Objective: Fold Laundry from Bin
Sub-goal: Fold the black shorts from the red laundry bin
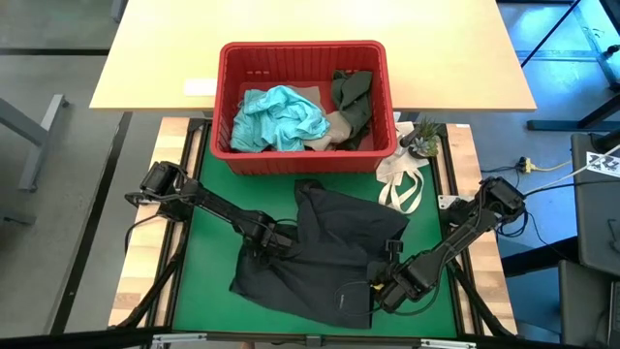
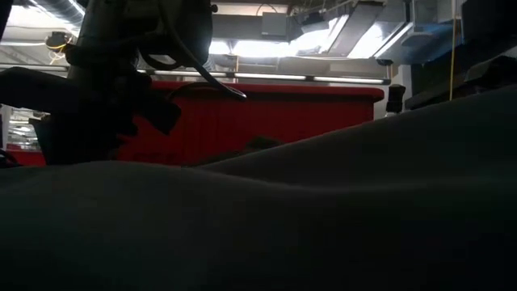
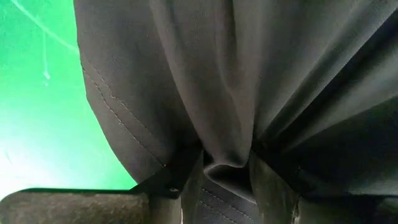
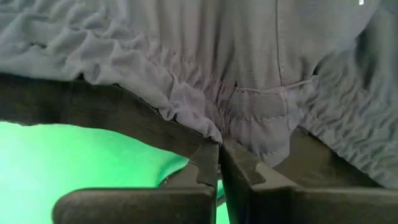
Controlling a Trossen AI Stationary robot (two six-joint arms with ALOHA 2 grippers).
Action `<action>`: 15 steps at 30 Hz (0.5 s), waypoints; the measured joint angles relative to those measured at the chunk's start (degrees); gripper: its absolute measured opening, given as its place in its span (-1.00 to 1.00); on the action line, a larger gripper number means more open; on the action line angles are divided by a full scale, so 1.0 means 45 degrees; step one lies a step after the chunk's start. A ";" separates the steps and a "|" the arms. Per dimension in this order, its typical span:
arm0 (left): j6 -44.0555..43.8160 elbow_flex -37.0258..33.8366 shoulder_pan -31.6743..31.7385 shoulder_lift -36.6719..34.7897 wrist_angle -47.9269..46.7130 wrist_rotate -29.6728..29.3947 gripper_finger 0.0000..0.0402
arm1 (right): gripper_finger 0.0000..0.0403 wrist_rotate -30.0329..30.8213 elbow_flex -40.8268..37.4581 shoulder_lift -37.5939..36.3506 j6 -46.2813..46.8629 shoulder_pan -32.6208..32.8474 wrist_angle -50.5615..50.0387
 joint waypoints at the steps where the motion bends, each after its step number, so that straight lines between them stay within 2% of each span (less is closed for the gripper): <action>1: 0.0000 0.0000 0.0000 0.0005 0.0016 0.0000 -0.38 | -0.96 -0.0016 0.0000 0.0000 0.0004 -0.0004 -0.0083; 10: -0.0364 0.0010 -0.0005 -0.0005 0.0267 -0.0747 -0.38 | -0.91 -0.0238 0.0000 0.0000 0.0029 -0.0005 -0.0159; 15: -0.0393 0.0010 0.0049 -0.0005 0.0273 -0.0669 -0.38 | -0.63 -0.0497 -0.0002 -0.0005 0.0198 0.0000 -0.0218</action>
